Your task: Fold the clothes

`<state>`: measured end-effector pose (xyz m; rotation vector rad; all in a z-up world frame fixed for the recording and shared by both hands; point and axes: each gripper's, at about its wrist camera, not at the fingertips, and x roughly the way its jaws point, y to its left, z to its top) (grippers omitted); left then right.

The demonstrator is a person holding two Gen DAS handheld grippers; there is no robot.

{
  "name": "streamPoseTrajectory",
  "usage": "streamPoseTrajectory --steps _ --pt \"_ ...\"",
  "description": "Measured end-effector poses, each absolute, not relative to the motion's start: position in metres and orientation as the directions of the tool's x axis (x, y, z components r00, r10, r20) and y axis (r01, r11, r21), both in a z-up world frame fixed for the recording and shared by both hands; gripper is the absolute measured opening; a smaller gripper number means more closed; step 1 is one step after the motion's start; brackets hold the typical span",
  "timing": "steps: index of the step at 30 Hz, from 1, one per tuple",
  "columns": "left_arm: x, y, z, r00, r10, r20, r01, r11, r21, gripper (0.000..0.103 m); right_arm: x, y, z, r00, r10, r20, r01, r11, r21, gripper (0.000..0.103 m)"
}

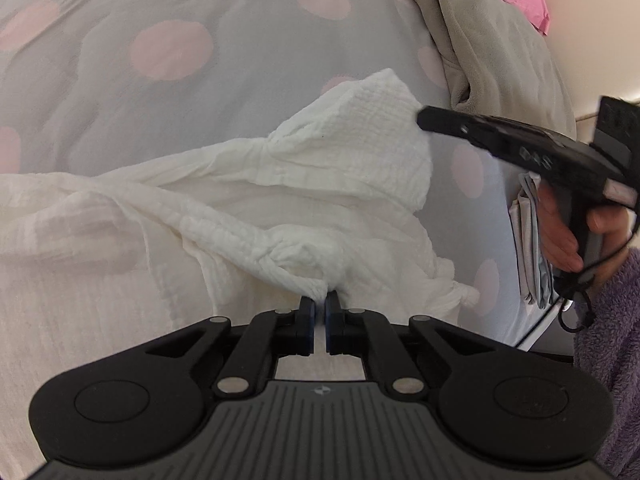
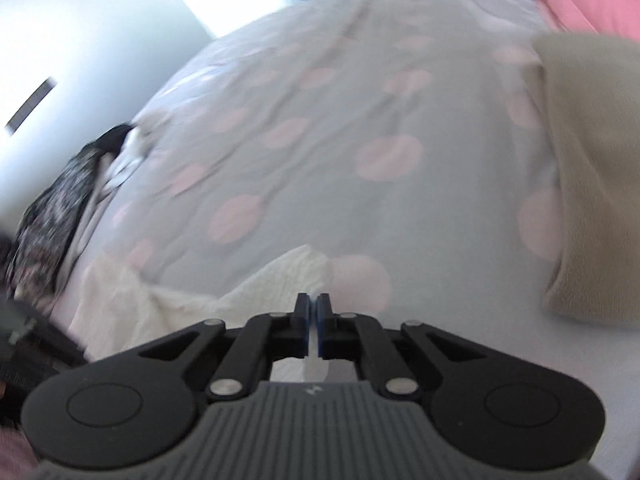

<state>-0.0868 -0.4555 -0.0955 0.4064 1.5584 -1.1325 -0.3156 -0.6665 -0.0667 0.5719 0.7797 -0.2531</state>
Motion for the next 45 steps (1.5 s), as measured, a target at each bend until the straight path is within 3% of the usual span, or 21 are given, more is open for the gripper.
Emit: streamPoseTrajectory --steps 6,10,20,24,25,29,31,32,36,44,45 --pt "-0.084 -0.456 -0.094 -0.332 -0.312 -0.890 0.739 0.500 -0.451 0.003 -0.323 -0.623 -0.047 0.692 0.116 -0.713 0.167 0.935 0.314 0.004" --pt "-0.084 -0.456 -0.087 -0.333 -0.315 -0.889 0.737 0.501 -0.454 0.003 -0.313 -0.594 -0.058 0.607 0.169 -0.777 0.062 0.964 0.258 0.003" --pt "-0.095 -0.451 -0.068 -0.354 -0.317 -0.880 0.747 0.470 -0.470 0.002 -0.283 -0.561 -0.101 0.394 0.051 -0.918 -0.009 0.999 0.052 0.003" --pt "-0.094 -0.448 -0.069 -0.348 -0.315 -0.883 0.745 0.478 -0.464 0.002 -0.285 -0.558 -0.098 0.371 0.035 -0.928 -0.040 0.999 0.021 0.011" --pt "-0.094 -0.446 -0.069 -0.347 -0.315 -0.883 0.746 0.478 -0.464 0.002 -0.290 -0.561 -0.090 0.389 0.042 -0.920 -0.041 0.999 0.028 0.018" --pt "-0.097 -0.444 -0.070 -0.346 -0.313 -0.885 0.749 0.476 -0.461 0.002 -0.307 -0.581 -0.053 0.527 0.031 -0.849 0.025 0.998 0.052 0.036" --pt "-0.097 -0.444 -0.070 -0.345 -0.315 -0.884 0.749 0.475 -0.462 0.002 -0.313 -0.593 -0.036 0.592 0.007 -0.806 0.084 0.994 0.070 0.053" --pt "-0.098 -0.444 -0.069 -0.345 -0.315 -0.884 0.750 0.475 -0.461 0.002 -0.314 -0.599 -0.033 0.613 -0.032 -0.789 0.126 0.990 0.058 0.056" --pt "-0.099 -0.446 -0.069 -0.340 -0.309 -0.888 0.752 0.478 -0.454 0.002 -0.305 -0.628 -0.035 0.614 -0.154 -0.774 0.323 0.944 0.068 0.055" --pt "-0.098 -0.455 -0.065 -0.333 -0.295 -0.896 0.760 0.478 -0.440 0.002 -0.249 -0.668 -0.086 0.532 -0.118 -0.838 0.415 0.900 0.137 0.054" --pt "-0.098 -0.456 -0.065 -0.334 -0.296 -0.895 0.761 0.475 -0.441 0.002 -0.244 -0.670 -0.093 0.529 -0.110 -0.842 0.423 0.894 0.149 0.050"
